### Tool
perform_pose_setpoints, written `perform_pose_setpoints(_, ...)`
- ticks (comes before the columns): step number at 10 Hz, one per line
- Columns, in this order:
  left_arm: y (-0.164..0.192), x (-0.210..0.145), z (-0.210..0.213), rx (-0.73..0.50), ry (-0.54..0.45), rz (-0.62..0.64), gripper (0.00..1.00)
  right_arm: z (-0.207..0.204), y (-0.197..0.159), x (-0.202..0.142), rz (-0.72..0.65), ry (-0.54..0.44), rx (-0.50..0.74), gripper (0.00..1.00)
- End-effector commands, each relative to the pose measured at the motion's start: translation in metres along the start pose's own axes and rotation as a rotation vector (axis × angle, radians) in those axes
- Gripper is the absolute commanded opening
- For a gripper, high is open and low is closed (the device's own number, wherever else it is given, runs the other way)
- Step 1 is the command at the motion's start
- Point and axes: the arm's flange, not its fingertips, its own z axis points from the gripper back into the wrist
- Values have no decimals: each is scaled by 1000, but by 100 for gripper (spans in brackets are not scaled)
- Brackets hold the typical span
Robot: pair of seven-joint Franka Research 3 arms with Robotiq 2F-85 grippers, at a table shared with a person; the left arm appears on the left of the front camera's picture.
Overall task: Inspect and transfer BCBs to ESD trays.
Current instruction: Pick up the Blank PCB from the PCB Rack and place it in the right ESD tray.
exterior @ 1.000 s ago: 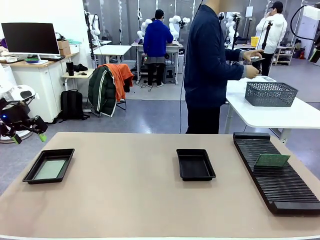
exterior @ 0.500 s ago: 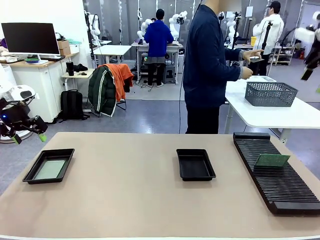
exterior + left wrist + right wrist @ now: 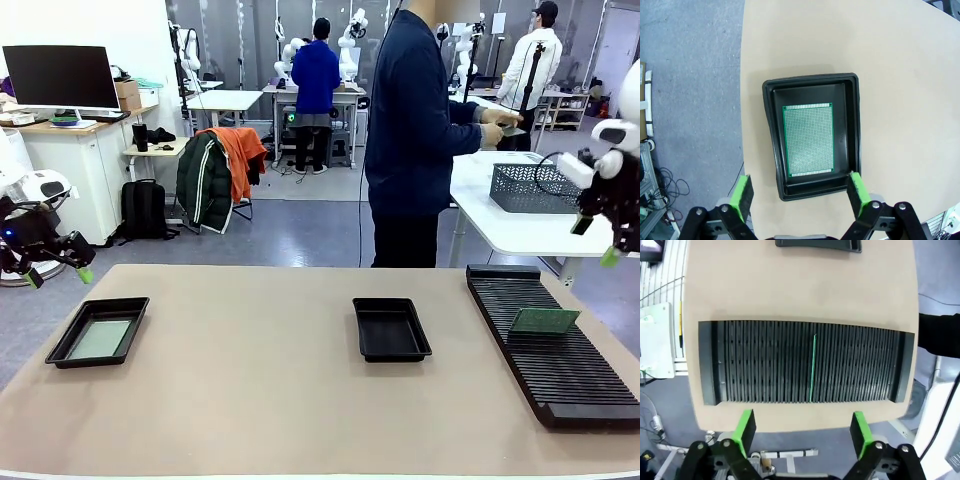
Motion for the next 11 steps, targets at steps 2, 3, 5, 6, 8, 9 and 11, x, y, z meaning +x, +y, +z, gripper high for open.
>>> perform_pose_setpoints(2,1,0,-1,0,-5,6,100,-53,9,-2,47,20,-48,100)
perform_pose_setpoints(3,1,0,-1,0,-5,6,100,-73,9,-4,32,45,-60,100)
perform_pose_setpoints(5,1,0,-1,0,-5,6,100,-101,8,-5,38,58,-86,100)
perform_pose_setpoints(6,1,0,-1,0,-5,6,100,-115,6,-7,30,56,-80,100)
perform_pose_setpoints(8,1,0,-1,0,-5,6,100,-143,-1,-11,5,54,-87,100)
perform_pose_setpoints(9,1,0,-1,0,-5,6,100,-153,-4,-12,-3,39,-80,100)
perform_pose_setpoints(11,1,0,-1,0,-5,6,100,-165,-8,-17,-19,47,-78,100)
